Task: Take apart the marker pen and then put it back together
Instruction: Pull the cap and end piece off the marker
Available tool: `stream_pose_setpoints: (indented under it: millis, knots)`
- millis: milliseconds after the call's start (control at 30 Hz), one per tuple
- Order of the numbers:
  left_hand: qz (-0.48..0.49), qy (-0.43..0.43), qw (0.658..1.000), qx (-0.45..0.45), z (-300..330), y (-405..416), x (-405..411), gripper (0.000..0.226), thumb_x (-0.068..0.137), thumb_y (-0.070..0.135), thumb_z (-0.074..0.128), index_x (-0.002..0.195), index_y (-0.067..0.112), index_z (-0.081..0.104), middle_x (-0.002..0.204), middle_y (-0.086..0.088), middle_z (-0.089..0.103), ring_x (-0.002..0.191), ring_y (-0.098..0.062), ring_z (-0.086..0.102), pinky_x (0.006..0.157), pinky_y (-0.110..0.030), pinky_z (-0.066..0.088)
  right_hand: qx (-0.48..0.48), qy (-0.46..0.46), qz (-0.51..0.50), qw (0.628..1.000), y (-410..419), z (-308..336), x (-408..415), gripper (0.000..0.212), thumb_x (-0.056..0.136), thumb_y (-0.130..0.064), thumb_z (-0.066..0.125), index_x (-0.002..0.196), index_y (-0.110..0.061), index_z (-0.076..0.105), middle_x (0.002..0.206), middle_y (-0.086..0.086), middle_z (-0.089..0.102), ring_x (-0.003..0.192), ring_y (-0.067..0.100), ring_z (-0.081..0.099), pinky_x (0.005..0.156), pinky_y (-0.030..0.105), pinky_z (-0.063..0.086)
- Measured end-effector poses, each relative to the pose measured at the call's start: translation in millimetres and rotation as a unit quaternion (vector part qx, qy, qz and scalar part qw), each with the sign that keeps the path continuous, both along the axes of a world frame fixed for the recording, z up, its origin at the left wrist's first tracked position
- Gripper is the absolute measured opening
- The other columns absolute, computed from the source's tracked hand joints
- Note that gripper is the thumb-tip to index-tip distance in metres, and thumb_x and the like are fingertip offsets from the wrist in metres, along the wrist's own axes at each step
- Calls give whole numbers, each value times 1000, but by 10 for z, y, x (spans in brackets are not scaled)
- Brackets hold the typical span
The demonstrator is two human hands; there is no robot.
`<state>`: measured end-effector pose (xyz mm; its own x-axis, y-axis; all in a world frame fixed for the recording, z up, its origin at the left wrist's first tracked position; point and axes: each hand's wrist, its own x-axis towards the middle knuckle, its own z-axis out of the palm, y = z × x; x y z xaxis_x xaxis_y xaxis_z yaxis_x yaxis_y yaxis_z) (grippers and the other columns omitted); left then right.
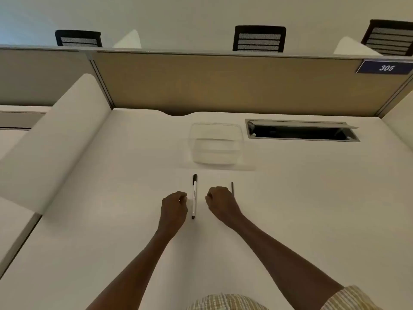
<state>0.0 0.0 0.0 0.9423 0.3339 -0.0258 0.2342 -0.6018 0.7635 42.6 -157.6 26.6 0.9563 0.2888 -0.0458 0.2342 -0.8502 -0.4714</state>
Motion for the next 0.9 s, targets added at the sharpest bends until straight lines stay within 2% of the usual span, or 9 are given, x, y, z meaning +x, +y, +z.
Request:
stream_pose_setpoints:
  millis: [100,167,300,367,500,667,733,833,900]
  knots:
    - [25,22,999,-29,-4,18,49,19,94,4,54,101,6,71,96,-7,73,80,-14,63,69,-15,39,46,41,-12,998,128,-24,29,26,91,-22,55,78,-1,63,79,12,68,75,28,64,68,40,54]
    - [33,45,998,-32,39,-7,65,19,94,6,54,104,5,71,99,-8,73,83,-14,62,72,-14,40,51,66,-19,996,215,-27,36,27,90,-26,60,80,-1,63,81,13,68,76,29,63,69,39,54]
    - [38,59,995,-73,84,-39,87,21,94,8,54,105,3,71,98,-13,74,92,-28,68,91,-38,52,64,95,-40,993,298,-109,59,29,88,-30,65,83,-2,60,85,13,66,79,29,62,70,38,52]
    - [33,65,994,-78,85,-63,105,22,94,8,53,102,4,72,95,-12,75,92,-28,68,93,-39,50,63,107,-50,991,333,-129,85,29,86,-31,67,75,-7,55,81,11,64,75,27,60,64,34,48]
    - [39,84,989,-113,108,-124,133,24,91,6,51,90,6,76,87,-9,76,87,-26,68,87,-37,52,69,126,-69,987,405,-132,121,30,83,-26,67,64,-11,48,66,5,56,63,23,56,55,28,38]
    - [62,106,979,-164,101,-140,161,26,86,3,50,70,6,70,71,-17,69,71,-33,61,71,-38,52,98,151,-100,979,426,-160,124,25,81,-21,68,66,-4,58,63,7,58,60,19,56,51,24,37]
    - [78,116,970,-199,104,-131,165,26,84,4,52,64,7,67,67,-18,65,66,-27,57,67,-37,51,124,152,-103,975,393,-171,113,23,79,-19,69,66,-2,63,61,5,61,57,14,54,48,21,34]
    - [119,110,946,-280,119,-120,145,20,87,13,64,72,9,76,75,-14,75,74,-27,71,77,-40,59,160,128,-86,975,337,-129,70,14,79,-18,68,73,-5,70,68,2,67,62,11,56,50,15,34]
    - [120,101,924,-349,163,-114,127,13,88,18,69,82,11,78,82,-11,77,81,-26,74,76,-35,61,178,102,-65,977,308,-86,41,13,79,-18,66,81,-7,73,75,4,72,66,11,60,55,15,39]
